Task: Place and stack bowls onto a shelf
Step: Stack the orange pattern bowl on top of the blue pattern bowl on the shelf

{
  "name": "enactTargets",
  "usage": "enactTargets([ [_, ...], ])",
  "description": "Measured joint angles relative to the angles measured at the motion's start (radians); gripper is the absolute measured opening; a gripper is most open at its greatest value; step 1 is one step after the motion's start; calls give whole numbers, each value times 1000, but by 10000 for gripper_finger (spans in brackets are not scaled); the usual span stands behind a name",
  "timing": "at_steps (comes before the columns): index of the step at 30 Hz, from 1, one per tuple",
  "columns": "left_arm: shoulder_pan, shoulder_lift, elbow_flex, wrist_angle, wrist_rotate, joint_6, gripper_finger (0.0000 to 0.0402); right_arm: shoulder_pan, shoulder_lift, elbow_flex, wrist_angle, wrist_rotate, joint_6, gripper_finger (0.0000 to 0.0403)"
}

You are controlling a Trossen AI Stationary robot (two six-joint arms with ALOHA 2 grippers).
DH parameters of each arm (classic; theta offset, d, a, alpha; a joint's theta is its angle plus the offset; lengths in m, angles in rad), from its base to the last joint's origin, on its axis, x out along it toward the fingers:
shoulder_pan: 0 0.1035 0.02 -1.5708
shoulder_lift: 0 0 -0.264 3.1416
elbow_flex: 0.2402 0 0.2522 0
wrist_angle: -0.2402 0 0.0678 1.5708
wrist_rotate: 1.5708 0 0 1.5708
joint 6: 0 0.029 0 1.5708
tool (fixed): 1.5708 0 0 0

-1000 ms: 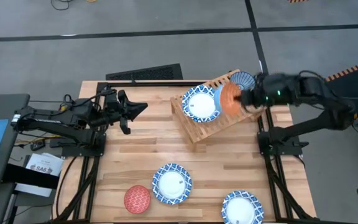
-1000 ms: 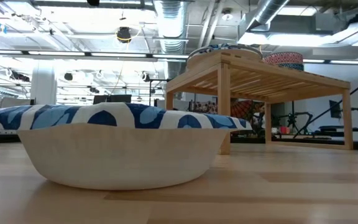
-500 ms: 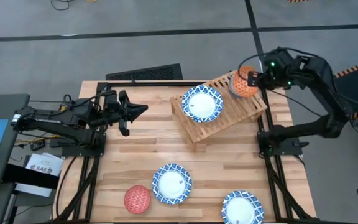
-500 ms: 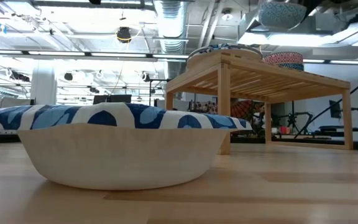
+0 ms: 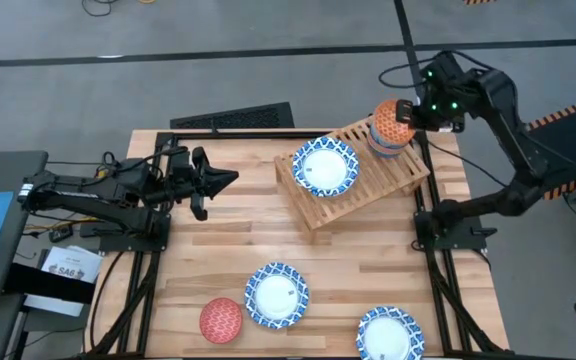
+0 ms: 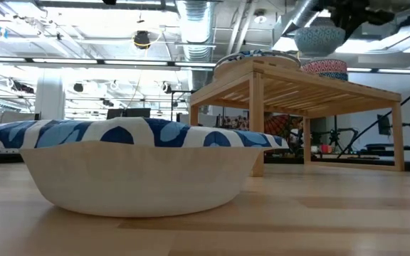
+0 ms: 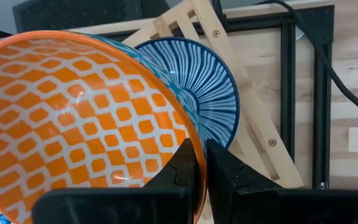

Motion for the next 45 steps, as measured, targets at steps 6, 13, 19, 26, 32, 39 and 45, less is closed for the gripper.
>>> enactTargets([
  [6, 0, 0, 0, 0, 0, -7, 0, -97, 53, 0, 0, -79, -108, 39],
  [13, 0, 0, 0, 0, -42, -6, 0, -139, 41, 0, -1, -154, -159, 39],
  [19, 0, 3, -1, 0, -61, -7, 0, -140, 33, -10, 0, -109, -151, 39],
  [26, 0, 3, -1, 0, -61, -17, 0, -129, 33, -65, 0, -108, -120, 39],
  [32, 0, 3, -1, 0, -61, -17, 0, -139, 39, -95, 0, -104, -114, 39],
  [39, 0, 3, -1, 0, -61, -16, 0, -139, 41, -95, 0, -81, -98, 39],
  [45, 0, 3, -1, 0, -61, -16, 0, -140, 53, -95, 1, -77, -94, 40],
])
